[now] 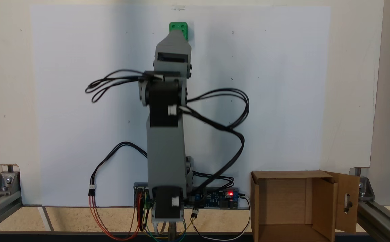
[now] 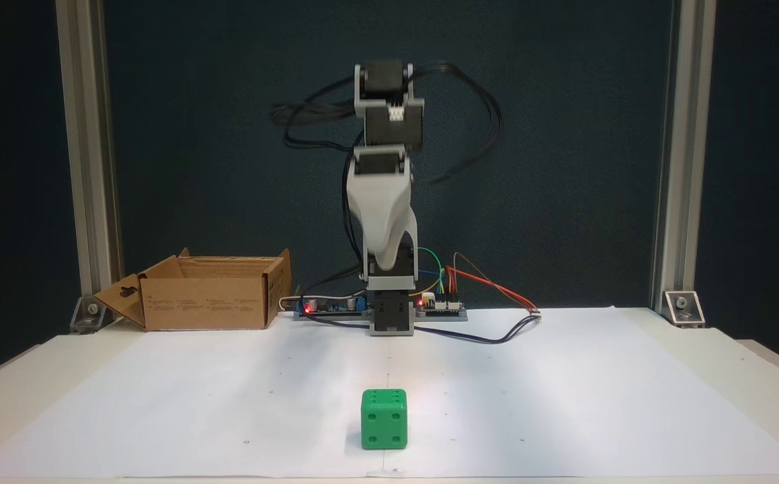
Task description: Grasp a green dice and put it in the bin.
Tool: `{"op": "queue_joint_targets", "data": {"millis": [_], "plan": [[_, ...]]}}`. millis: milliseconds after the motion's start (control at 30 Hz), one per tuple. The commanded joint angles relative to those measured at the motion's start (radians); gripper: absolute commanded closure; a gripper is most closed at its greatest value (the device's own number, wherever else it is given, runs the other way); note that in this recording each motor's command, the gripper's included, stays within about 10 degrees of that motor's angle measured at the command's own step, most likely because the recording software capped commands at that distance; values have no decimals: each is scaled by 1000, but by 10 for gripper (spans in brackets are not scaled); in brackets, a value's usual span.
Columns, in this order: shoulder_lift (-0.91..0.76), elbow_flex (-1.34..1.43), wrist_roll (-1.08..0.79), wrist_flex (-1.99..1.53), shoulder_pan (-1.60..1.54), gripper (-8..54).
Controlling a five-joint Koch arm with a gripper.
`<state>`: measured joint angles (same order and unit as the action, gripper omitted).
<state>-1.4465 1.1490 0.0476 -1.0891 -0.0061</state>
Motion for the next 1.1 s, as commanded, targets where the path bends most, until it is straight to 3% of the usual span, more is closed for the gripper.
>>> {"op": "queue_joint_targets", "data": {"millis": [0, 1067], "plan": [[31, -83, 41, 2, -3, 23], [422, -273, 63, 84, -6, 23]]}}
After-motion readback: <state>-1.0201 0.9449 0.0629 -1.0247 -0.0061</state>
